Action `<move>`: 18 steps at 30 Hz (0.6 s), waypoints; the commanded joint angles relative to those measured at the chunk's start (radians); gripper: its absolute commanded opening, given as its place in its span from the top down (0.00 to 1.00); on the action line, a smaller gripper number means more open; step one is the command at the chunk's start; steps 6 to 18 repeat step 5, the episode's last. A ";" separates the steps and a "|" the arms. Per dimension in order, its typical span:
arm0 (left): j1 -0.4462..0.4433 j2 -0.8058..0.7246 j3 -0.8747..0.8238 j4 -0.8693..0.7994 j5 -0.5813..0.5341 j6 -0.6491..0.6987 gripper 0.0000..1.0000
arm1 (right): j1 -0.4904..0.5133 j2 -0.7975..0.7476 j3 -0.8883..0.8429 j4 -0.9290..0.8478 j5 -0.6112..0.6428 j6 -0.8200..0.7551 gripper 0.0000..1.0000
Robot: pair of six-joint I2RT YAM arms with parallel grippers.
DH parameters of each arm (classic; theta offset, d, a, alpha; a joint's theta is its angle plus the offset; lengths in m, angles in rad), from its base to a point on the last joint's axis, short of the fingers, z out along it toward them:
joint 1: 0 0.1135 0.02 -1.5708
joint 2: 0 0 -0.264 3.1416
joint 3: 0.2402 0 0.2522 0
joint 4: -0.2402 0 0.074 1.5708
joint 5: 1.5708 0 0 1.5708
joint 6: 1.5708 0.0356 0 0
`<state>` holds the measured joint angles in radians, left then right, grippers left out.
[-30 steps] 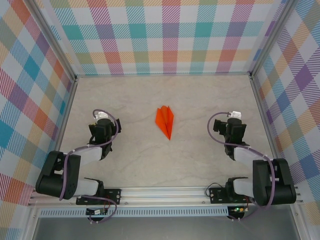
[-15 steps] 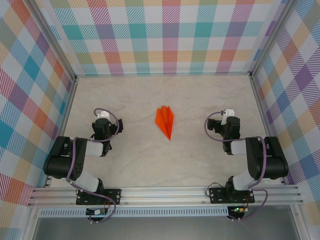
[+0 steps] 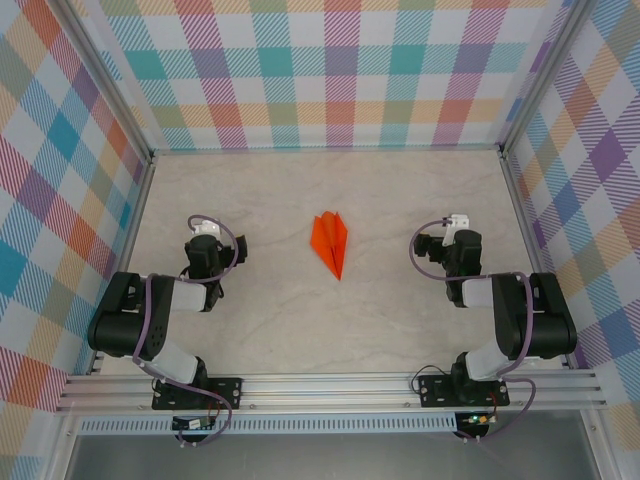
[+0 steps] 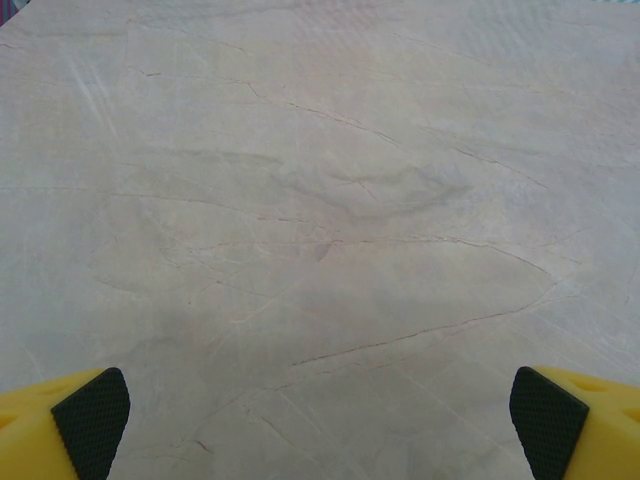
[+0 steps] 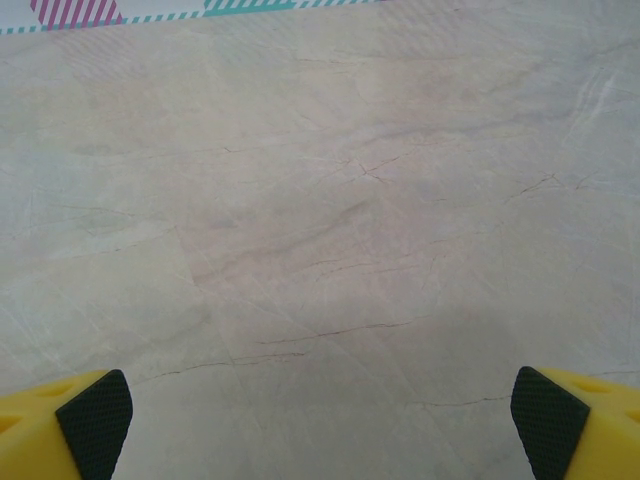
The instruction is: Fold a paper plane with a square sheet of paper (pick it up from the middle)
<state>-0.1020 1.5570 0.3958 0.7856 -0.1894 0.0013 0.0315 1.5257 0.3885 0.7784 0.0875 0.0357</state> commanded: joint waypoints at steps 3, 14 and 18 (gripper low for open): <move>0.014 0.009 0.025 0.019 0.020 0.016 0.00 | -0.007 0.001 0.018 0.044 -0.022 -0.013 0.00; 0.014 0.008 0.023 0.022 0.020 0.016 0.00 | -0.008 -0.002 0.005 0.062 -0.068 -0.035 0.00; 0.014 0.008 0.023 0.022 0.020 0.016 0.00 | -0.008 -0.002 0.005 0.062 -0.068 -0.035 0.00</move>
